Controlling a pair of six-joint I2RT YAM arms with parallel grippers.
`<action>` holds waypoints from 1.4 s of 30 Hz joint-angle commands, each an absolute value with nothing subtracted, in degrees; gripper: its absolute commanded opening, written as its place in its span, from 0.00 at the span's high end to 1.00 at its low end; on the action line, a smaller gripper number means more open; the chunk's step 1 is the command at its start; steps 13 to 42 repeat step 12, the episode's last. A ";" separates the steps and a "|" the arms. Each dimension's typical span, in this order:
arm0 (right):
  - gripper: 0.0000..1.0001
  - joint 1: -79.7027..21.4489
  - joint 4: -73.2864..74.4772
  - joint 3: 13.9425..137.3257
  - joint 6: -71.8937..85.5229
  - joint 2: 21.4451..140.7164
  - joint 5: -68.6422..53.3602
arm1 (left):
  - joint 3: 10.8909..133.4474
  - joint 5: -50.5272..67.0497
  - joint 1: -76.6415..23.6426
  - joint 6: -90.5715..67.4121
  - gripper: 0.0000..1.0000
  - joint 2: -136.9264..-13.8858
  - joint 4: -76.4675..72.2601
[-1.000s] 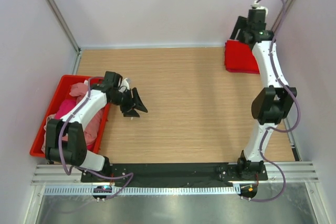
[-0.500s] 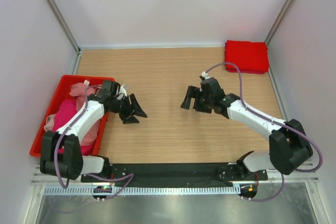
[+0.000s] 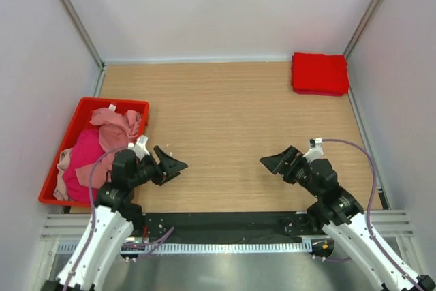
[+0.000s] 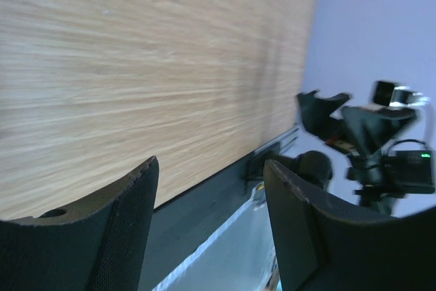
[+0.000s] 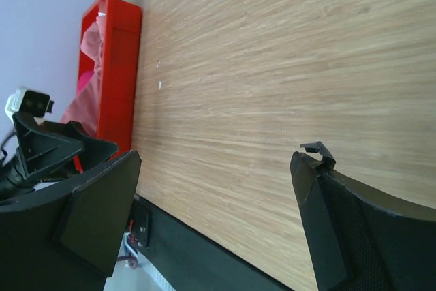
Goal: Fold and stack the t-shirts
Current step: Neatly place the folded tshirt to the corner
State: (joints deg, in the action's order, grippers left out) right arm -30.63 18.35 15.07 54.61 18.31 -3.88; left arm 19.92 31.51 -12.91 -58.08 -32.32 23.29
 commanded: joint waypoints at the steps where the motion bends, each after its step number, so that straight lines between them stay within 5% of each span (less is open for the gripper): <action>1: 0.00 -30.85 28.79 12.40 60.11 8.55 -1.75 | 14.52 32.69 -13.10 -67.47 0.35 -16.92 18.10; 5: 0.00 -30.85 35.77 11.25 60.92 5.17 -4.46 | 9.85 35.40 -13.18 -72.25 0.34 2.63 21.97; 9: 0.00 -30.76 30.87 6.43 60.81 2.90 -15.80 | 7.57 43.42 -13.18 -73.54 0.34 -1.58 15.41; 12: 0.00 -30.85 17.71 1.68 66.94 2.73 -24.30 | 0.37 46.49 -13.18 -91.84 0.33 1.41 -9.51; 42: 0.00 -30.85 17.71 1.68 66.94 2.73 -24.30 | 0.37 46.49 -13.18 -91.84 0.33 1.41 -9.51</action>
